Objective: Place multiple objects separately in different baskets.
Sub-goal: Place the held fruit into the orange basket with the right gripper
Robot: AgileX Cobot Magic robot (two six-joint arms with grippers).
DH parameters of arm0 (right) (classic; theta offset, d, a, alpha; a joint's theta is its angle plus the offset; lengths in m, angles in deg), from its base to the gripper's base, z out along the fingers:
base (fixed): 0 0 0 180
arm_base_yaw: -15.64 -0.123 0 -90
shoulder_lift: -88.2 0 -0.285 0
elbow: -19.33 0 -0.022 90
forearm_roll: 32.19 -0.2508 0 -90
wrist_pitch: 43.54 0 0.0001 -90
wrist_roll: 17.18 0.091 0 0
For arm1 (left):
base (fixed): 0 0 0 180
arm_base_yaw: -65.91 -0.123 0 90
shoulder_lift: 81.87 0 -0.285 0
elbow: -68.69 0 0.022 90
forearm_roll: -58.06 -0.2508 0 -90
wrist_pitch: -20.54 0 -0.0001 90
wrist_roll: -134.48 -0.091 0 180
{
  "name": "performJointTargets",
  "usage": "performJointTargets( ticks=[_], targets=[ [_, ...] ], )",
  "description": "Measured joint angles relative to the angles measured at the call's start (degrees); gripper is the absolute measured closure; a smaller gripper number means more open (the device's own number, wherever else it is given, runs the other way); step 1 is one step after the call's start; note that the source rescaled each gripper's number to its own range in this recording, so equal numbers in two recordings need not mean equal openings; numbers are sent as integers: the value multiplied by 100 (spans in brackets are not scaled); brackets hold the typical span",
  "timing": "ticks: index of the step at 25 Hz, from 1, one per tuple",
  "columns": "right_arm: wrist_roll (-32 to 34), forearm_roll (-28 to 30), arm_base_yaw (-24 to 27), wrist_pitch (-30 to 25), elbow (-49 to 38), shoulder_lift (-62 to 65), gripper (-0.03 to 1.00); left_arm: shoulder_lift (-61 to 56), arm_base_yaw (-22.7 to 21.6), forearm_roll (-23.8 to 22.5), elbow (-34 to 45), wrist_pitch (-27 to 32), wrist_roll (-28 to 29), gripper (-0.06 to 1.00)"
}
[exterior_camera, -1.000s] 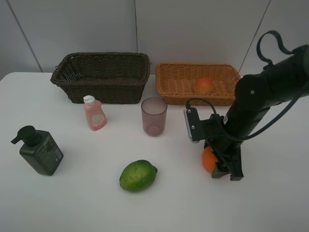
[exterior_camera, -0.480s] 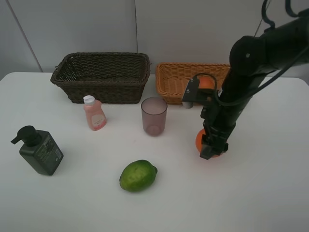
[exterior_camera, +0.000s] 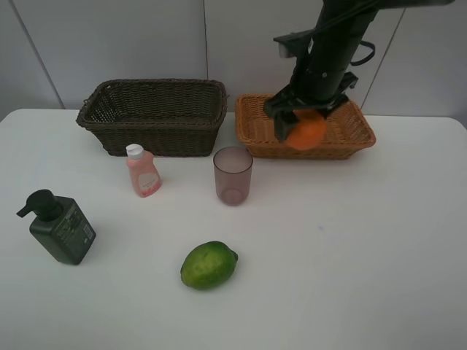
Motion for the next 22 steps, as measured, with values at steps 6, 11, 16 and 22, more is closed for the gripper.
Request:
performJointTargets(
  ticks=[6,11,16,22],
  targets=[
    [449,6,195,17,1320,-848,59,0,0,0,0,0,0,-6],
    [476,6,315,790,1619,-1320,59,0,0,0,0,0,0,-6],
    [483,1,342,1538,1619,-1674,59,0,0,0,0,0,0,-6],
    [483,1,342,1851,1619,-1869,59,0,0,0,0,0,0,-6]
  ],
)
